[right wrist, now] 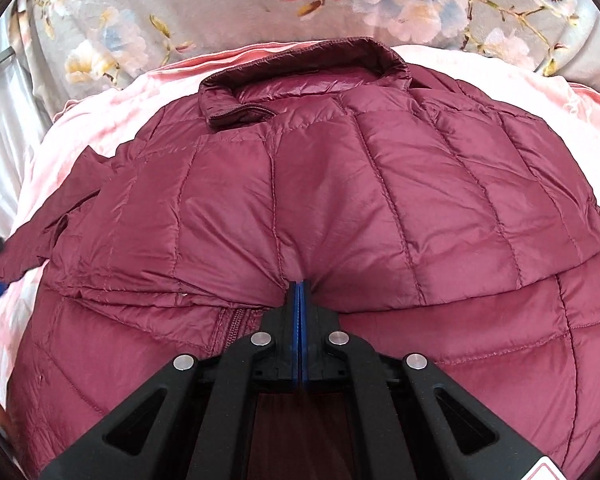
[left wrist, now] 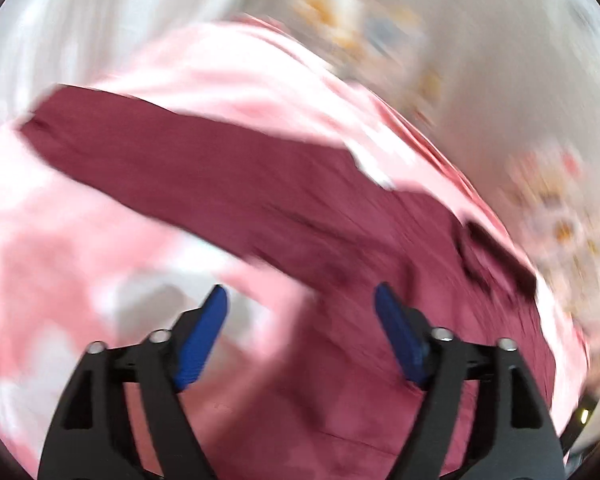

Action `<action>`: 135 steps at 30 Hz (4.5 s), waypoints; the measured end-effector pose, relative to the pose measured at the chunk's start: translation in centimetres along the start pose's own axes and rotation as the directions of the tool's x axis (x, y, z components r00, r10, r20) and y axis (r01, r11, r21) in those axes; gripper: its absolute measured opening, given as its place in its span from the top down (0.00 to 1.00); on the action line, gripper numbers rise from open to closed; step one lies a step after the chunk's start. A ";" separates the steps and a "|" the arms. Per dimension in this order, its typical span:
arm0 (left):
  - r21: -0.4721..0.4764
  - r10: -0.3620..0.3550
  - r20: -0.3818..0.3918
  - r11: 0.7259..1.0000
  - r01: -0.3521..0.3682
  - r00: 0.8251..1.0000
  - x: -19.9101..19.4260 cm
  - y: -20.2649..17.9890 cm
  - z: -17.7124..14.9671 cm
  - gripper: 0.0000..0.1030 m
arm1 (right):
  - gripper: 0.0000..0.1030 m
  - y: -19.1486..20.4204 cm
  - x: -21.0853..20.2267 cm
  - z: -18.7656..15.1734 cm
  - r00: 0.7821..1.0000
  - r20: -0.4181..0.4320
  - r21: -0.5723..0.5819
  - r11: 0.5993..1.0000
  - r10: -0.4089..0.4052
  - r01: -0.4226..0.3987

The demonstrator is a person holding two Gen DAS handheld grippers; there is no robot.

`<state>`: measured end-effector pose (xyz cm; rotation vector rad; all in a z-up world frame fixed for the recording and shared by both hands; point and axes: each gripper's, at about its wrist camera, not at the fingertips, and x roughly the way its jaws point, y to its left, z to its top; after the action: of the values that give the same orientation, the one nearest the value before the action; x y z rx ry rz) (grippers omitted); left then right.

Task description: Fold large clothes

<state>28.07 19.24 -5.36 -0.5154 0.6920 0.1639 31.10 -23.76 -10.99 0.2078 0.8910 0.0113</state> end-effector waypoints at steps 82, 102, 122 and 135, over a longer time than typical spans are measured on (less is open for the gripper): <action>-0.235 -0.347 -0.245 0.927 0.291 0.905 7.8 -2.3 -2.2 0.27 | 0.84 -8.5 -2.8 3.1 0.988 0.077 0.300 0.942 0.137 -0.154; -0.336 -0.363 -0.272 0.904 0.265 0.891 12.5 -3.2 -2.2 0.44 | 0.98 -12.0 -7.6 4.9 0.978 0.192 0.243 0.961 0.082 -0.128; -0.109 -0.129 -0.208 0.988 0.108 0.970 12.2 -2.5 -3.3 0.99 | 1.00 -12.7 -2.4 0.5 0.999 0.021 0.217 0.976 -0.039 0.033; 0.020 -0.056 -0.163 0.998 0.061 0.985 11.6 -3.8 -3.9 0.98 | 0.95 -11.5 -3.5 0.6 0.996 0.032 0.166 0.983 -0.084 0.077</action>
<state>35.90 13.67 -13.92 -0.5283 0.8362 0.0582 28.46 -35.51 -10.03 0.3254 0.8610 -0.1418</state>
